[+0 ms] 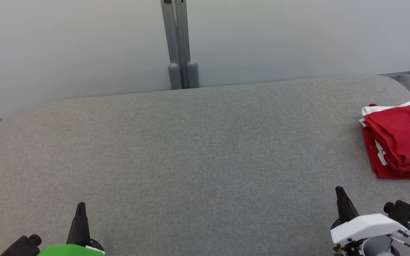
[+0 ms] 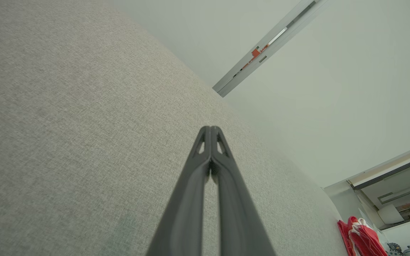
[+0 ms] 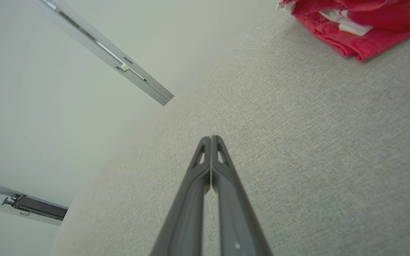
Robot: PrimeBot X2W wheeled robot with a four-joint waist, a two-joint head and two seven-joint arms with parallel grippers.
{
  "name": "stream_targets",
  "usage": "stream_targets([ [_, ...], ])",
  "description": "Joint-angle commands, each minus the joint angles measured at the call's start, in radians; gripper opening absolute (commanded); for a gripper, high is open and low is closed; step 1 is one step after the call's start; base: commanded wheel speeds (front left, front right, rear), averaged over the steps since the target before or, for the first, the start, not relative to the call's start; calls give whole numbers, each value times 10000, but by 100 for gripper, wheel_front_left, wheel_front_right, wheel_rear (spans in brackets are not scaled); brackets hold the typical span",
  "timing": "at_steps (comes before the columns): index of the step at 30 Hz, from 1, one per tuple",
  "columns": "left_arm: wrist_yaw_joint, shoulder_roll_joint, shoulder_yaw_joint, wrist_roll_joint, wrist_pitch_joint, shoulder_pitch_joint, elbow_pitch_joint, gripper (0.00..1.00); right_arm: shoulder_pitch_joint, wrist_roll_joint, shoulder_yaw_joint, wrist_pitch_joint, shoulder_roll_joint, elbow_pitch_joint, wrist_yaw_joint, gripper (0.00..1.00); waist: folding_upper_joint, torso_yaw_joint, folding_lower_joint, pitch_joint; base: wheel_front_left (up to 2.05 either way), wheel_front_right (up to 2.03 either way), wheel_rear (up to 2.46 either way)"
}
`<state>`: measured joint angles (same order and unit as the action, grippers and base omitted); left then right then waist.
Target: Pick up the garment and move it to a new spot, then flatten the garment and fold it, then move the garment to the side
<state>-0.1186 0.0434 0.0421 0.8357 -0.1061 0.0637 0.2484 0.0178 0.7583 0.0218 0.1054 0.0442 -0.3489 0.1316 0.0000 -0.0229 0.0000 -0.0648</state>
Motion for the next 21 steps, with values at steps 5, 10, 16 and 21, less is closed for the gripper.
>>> stream_targets([
  [5,-50,52,124,855,208,-440,-127,0,332,897,120,-226,44,248,-4,0,0,14,0,41,0,0,0],
  [10,-59,56,171,1409,369,-561,-122,0,398,1513,185,-384,48,318,-4,0,0,27,0,78,0,0,0],
  [16,-71,61,233,2086,562,-694,-116,0,457,2250,264,-578,51,401,-5,0,0,42,0,124,0,0,0],
  [21,-76,64,281,2603,718,-796,-111,0,497,2830,326,-726,55,464,-6,0,0,55,0,162,0,0,0],
])
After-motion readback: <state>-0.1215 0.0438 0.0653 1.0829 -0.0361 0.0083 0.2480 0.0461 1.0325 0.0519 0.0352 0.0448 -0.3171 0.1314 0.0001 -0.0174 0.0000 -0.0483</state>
